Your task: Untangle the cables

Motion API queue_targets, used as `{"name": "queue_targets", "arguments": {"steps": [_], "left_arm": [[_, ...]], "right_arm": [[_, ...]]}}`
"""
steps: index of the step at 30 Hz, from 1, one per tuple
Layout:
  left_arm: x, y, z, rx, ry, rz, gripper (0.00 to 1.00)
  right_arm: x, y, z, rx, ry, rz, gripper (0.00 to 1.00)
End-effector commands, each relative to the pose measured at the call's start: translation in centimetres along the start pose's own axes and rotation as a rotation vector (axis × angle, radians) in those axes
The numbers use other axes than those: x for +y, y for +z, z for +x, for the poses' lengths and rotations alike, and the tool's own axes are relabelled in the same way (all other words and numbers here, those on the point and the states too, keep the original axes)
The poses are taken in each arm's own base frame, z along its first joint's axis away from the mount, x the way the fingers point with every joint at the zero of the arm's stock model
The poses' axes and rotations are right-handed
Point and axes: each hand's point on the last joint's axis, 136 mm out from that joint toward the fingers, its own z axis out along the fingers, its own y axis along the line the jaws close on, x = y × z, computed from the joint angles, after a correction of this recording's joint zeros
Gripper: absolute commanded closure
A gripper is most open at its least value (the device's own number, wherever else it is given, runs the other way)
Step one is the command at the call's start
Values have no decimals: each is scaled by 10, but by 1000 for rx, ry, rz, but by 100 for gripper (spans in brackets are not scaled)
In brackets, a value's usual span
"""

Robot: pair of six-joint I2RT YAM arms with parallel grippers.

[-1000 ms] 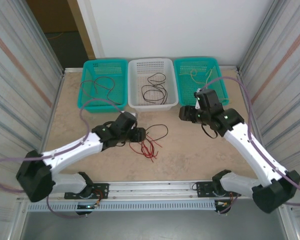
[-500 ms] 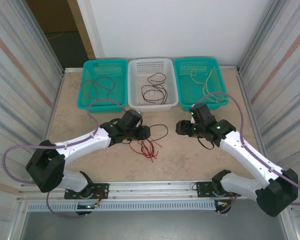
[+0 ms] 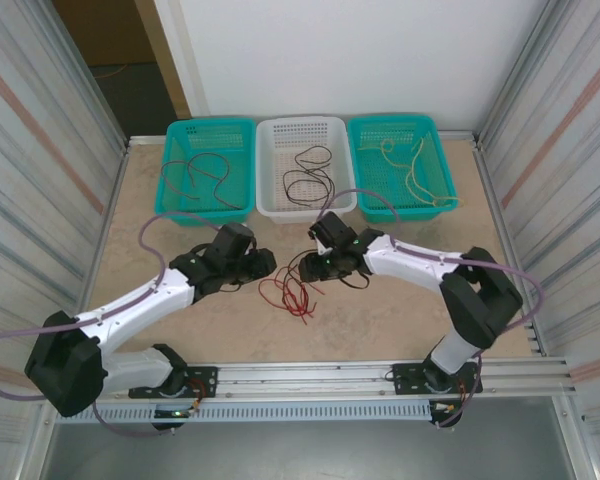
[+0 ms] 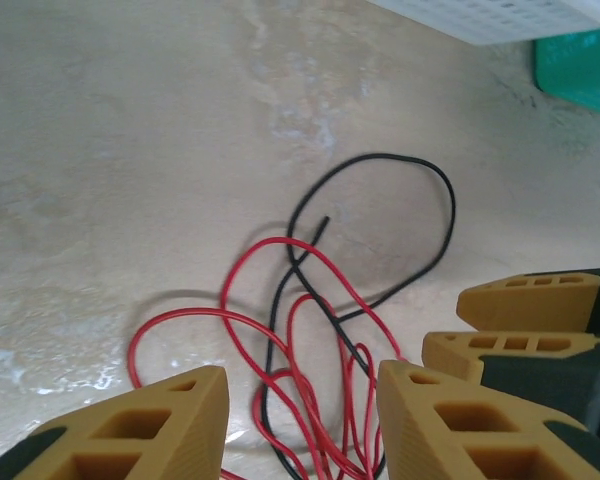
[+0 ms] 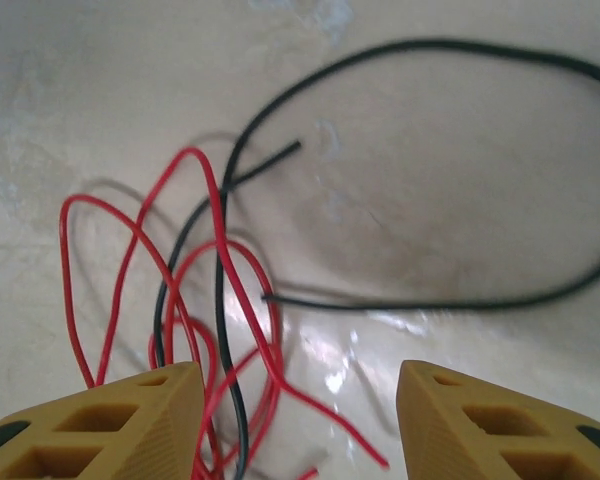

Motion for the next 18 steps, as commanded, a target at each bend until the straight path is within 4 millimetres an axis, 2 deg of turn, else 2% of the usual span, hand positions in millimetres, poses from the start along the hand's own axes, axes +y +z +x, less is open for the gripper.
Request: {"name": "queue_targets", "arguments": {"steps": [1,5,11,13,16,18], "left_arm": [[-1,-4,-1,-6,-12,27,56],[-1,-7,-6,-15,11,40,56],[0,-8,-14,-24,23,68,56],[-1,-8,-16,-29,22,76,57],[-4,-10,-15,-30,30,99,57],[-8,-12,-14,-35,36,132,56]], "right_arm": [[18,14,-12,7,-53,-44,49],[19,33,-7,65,-65,-25,61],[25,38,-6,76,-72,-25,69],[25,39,-5,82,-69,-20,82],[28,32,-7,67,-87,-4,100],[36,15,-14,23,-121,-1,100]]}}
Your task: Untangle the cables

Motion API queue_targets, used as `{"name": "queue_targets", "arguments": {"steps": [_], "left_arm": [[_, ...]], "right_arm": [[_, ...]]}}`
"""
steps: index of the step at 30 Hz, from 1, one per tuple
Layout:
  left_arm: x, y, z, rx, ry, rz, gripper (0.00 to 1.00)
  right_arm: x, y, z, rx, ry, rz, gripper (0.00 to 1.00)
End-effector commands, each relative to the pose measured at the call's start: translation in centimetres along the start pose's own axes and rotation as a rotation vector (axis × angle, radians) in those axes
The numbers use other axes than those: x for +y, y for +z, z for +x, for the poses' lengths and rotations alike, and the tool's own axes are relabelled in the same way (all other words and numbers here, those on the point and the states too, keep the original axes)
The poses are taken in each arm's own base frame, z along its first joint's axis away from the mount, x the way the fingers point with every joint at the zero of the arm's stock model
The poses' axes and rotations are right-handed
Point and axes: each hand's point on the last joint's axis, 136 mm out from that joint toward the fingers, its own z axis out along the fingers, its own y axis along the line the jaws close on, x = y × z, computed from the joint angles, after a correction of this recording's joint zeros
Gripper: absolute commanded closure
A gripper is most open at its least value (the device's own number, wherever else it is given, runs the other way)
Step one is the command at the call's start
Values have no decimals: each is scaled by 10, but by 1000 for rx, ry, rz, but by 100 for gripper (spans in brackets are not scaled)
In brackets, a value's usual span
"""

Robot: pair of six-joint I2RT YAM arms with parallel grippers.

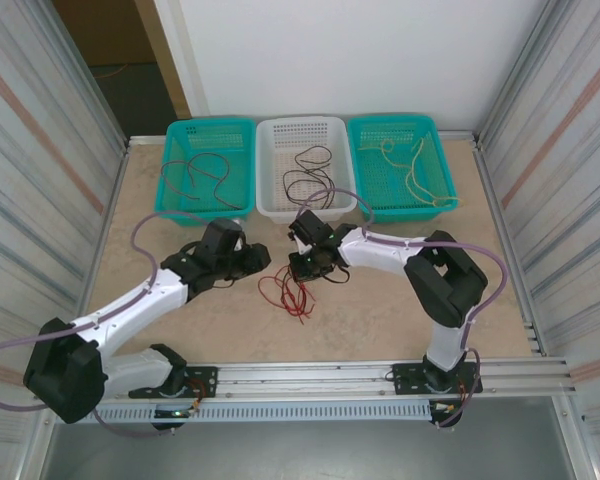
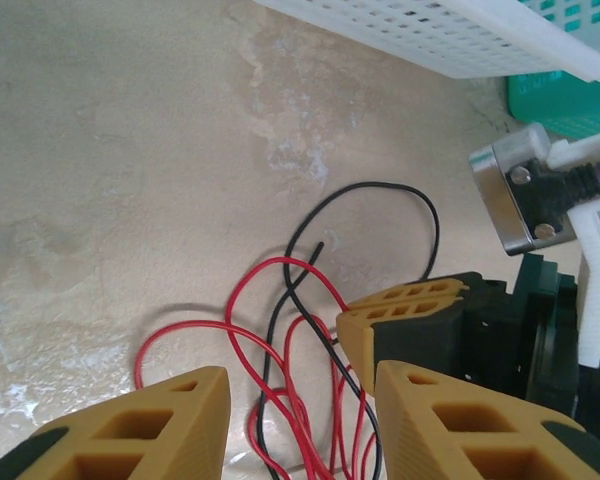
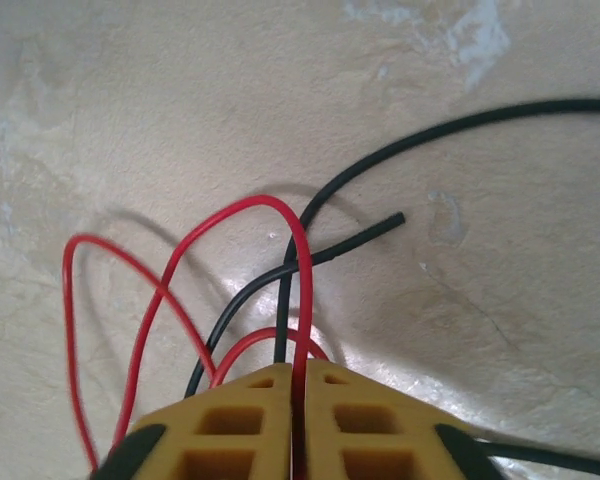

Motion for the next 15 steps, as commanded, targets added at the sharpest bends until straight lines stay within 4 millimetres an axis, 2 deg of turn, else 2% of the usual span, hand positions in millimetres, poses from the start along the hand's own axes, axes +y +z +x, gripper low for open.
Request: {"name": "queue_targets", "arguments": {"steps": [1,7,10,15], "left_arm": [[-11,-7,0,-17,36,84,55],[-40,-19,-11,-64,87,211,45],[-52,-27,-18,-87,116,254,43],[-69,-42,-26,-121,191,304,42]], "right_arm": [[16,-33,-12,-71,-73,12,100],[42,-106,-27,-233,-197,7,100],[49,-138,-32,-317,-236,8,100],[63,-172,-35,-399,-286,-35,100]]}}
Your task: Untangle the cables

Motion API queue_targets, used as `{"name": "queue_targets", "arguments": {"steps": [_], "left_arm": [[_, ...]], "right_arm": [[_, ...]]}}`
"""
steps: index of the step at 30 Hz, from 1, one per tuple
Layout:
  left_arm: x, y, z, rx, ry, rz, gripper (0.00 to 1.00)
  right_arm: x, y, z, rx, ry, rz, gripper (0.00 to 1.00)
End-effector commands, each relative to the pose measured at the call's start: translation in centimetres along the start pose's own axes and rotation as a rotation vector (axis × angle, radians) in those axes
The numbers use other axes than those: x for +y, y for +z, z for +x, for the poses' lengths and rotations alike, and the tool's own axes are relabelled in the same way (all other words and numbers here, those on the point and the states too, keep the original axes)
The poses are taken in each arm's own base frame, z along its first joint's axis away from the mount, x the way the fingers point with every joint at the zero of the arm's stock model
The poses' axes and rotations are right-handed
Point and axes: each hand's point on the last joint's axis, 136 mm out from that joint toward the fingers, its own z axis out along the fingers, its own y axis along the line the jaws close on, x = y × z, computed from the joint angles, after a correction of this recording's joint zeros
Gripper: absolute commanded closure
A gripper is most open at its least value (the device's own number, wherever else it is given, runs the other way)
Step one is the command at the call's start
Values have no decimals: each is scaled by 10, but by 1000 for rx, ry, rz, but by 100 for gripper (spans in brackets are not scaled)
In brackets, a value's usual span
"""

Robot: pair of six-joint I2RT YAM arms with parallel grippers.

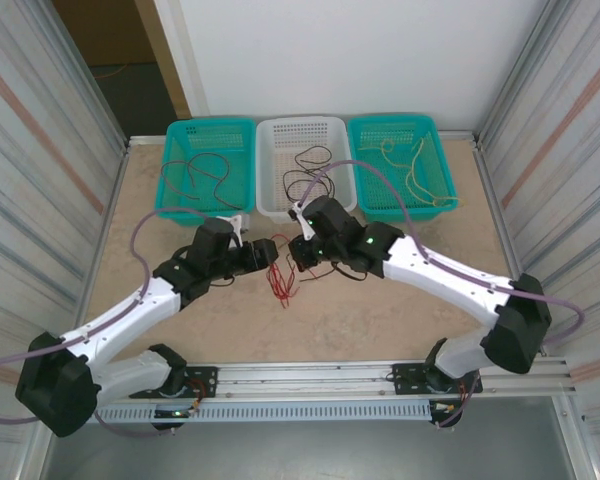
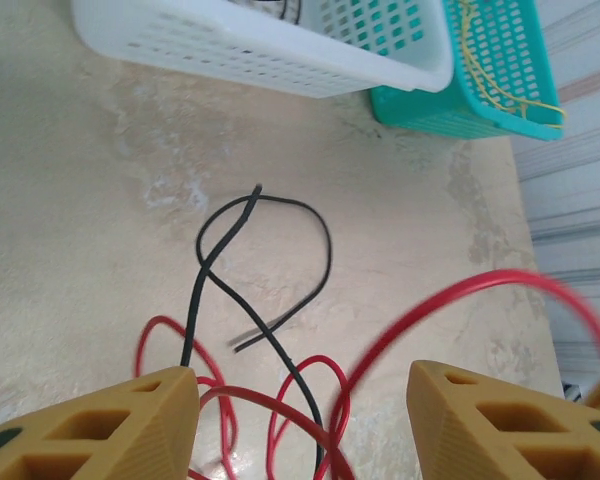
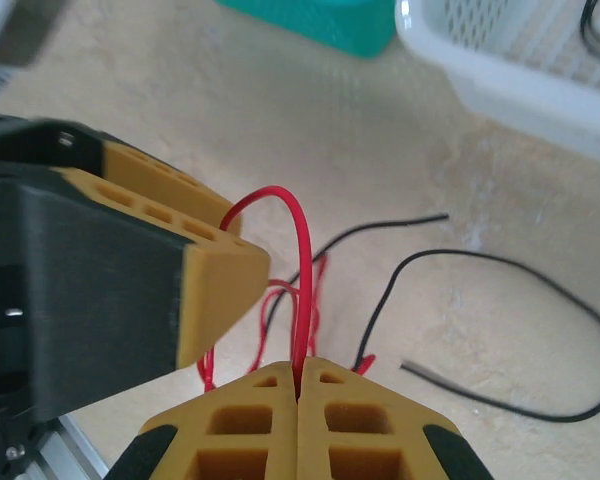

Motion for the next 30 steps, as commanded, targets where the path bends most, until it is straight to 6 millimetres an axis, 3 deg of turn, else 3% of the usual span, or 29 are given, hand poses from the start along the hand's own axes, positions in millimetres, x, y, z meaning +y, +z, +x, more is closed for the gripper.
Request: {"name": "queue_targets", "arguments": {"steps": [1,4,9,16,22,26,30], "left_arm": [[-32,-18,-22,-65,105,91,41],[-36,-30,-30,-102,148,83,41],[-42,-46,-37,-163,195,109,50],[-44,-31,-28,-102,206,144,56],[-51,-27,-32,-92,263,157,57],[-54,-25,-35,-94,287,158,71],[-56,-24,-33,-88,301,174,92]], "right_arm": [[3,-18,-9,-39,-80,16,100],[7,-32,-16,-77,-122,10,100],[14,-45,-23,-102,-160,-21,100],[22,-49,-25,-104,-166,-59,100],[27,-53,-23,-88,-180,-87,100],[24,-57,-25,-103,-181,-69,100],[17,-62,-31,-133,-161,-40,100]]}}
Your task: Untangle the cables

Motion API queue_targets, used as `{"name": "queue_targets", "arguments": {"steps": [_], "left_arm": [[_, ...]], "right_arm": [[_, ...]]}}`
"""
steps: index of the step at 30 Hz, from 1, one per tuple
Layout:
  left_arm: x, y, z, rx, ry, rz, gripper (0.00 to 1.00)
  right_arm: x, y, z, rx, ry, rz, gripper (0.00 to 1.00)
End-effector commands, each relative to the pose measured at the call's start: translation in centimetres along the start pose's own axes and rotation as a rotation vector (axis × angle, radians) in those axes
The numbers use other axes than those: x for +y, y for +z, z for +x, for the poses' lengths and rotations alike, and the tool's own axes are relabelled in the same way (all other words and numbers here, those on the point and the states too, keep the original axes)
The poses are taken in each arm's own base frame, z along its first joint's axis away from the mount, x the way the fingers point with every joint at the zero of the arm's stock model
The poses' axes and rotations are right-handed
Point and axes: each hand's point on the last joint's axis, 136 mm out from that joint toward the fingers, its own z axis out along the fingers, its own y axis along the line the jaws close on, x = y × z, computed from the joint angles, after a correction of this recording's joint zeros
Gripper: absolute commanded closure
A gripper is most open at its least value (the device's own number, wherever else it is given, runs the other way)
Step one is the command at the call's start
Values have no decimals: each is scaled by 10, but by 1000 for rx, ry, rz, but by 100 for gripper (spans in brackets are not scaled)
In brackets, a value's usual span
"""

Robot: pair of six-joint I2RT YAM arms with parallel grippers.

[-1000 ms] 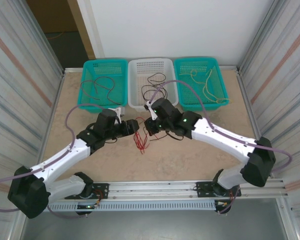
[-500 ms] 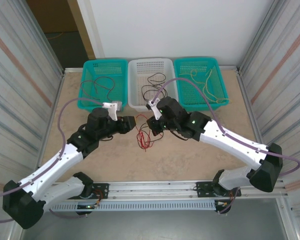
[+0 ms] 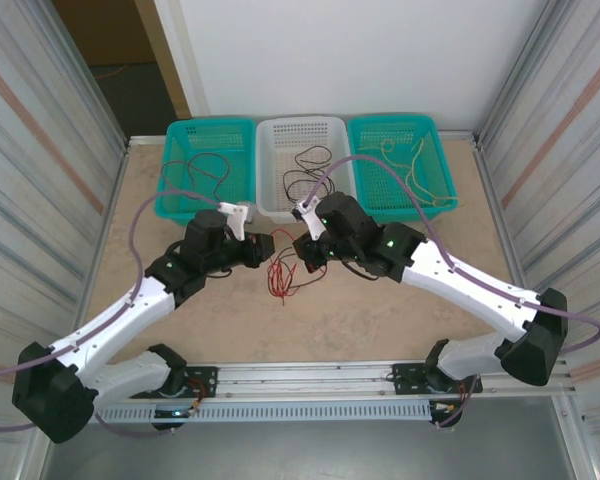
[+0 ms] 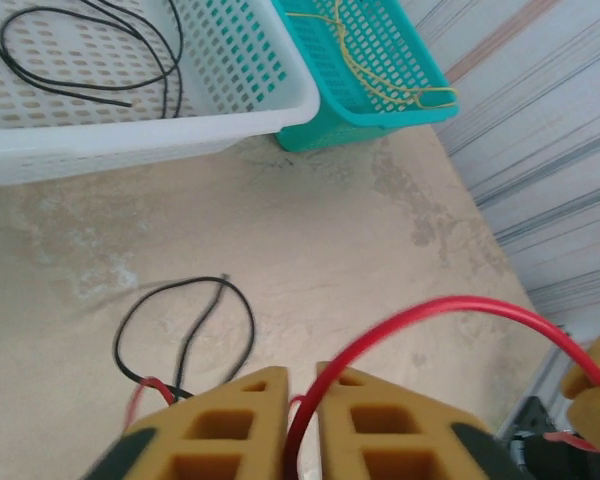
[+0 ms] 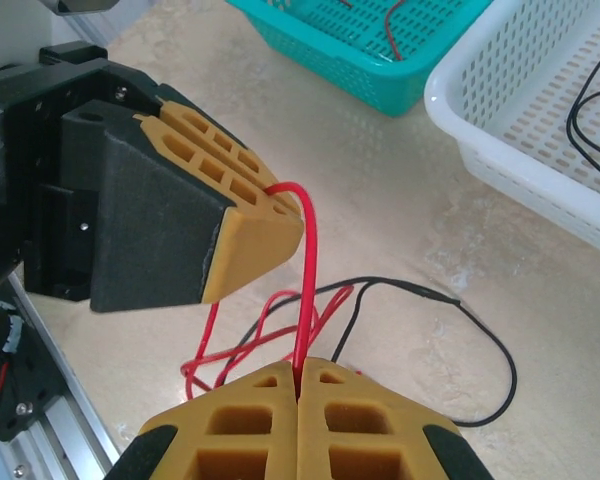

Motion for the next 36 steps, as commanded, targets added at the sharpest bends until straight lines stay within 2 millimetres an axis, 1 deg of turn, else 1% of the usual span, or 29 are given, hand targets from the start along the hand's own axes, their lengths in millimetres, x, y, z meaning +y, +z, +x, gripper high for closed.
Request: {"name": "queue_targets", "arguments": {"steps": [1,2,5,8,12,15,20,22,25,26,27,29,30,31,32,34,36], "left_arm": [[-10,-3,-15,-41,51,32,97],[-11,-3,-13,-37,67,34,100],[-18,-1,-5,-12,150,26,100],[-26,5,7,34,235,33,100],[-34,14,19,90,260,72,100],[-42,21,27,134,260,139,100],[-56,34,46,241,256,251,100],[-60,37,50,262,266,277,100],[-65,37,50,263,278,303,100],[-65,36,49,258,282,298,100],[-61,37,48,251,278,280,100],[-49,36,41,221,242,230,100],[-41,35,38,207,215,210,100],[-34,33,32,182,186,192,100],[-25,30,27,155,156,168,100],[-16,25,19,111,119,148,100],[-13,19,12,77,108,129,100]], "right_arm": [[-3,-24,-22,-81,-10,21,100],[-9,-25,-25,-91,9,41,100],[-29,-33,-37,-132,91,60,100],[-39,-42,-49,-181,149,29,100],[-50,-45,-58,-203,187,22,100],[-57,-43,-61,-200,210,32,100],[-60,-33,-60,-177,245,25,99],[-64,-26,-58,-157,263,35,98],[-70,-15,-54,-127,282,53,97],[-73,-13,-53,-124,291,65,94],[-76,-11,-53,-123,296,78,89],[-85,-12,-54,-123,309,122,71],[-88,-13,-54,-126,315,132,64],[-88,-17,-56,-134,316,132,57],[-87,-19,-57,-139,315,125,51],[-83,-23,-56,-142,308,108,45],[-79,-26,-53,-133,306,96,43]]}}
